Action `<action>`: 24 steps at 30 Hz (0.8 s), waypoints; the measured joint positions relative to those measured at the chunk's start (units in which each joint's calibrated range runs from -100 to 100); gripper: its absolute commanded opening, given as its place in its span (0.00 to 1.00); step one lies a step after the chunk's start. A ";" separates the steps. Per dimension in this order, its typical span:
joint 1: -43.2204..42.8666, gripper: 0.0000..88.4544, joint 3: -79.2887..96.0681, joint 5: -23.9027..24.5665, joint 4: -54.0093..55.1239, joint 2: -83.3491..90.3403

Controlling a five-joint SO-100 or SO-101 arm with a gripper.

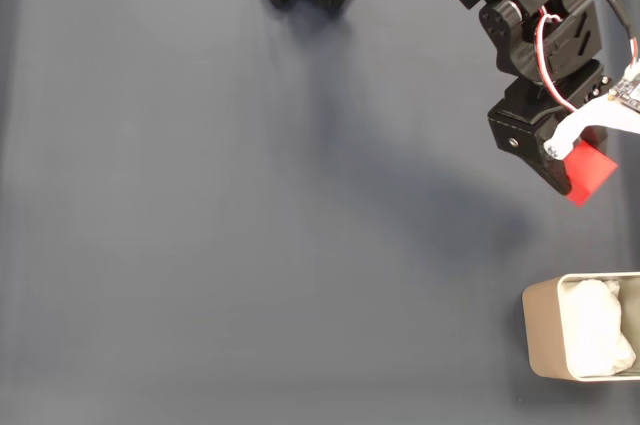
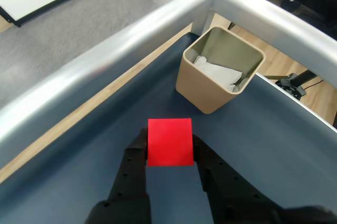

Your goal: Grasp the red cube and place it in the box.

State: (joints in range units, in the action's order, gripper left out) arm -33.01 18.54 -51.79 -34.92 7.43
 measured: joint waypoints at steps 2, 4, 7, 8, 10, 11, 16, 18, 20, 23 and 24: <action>0.59 0.10 -1.99 0.15 -0.64 0.00; 1.48 0.10 -4.79 0.15 -1.51 0.00; 2.67 0.10 -8.59 0.20 -1.59 -0.87; 3.12 0.10 -10.31 0.20 -1.59 -1.56; 3.93 0.10 -13.02 0.44 -1.59 -3.47; 4.23 0.10 -14.56 0.63 -1.59 -4.60; 6.16 0.10 -21.16 0.98 -1.75 -10.07; 6.75 0.10 -23.33 0.98 -1.75 -12.07; 7.34 0.10 -25.23 0.98 -1.75 -13.89; 7.94 0.10 -28.30 0.98 -1.75 -16.76; 8.01 0.10 -29.39 0.98 -1.75 -17.54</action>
State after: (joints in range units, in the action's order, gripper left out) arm -25.00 -10.85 -50.82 -36.67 -10.12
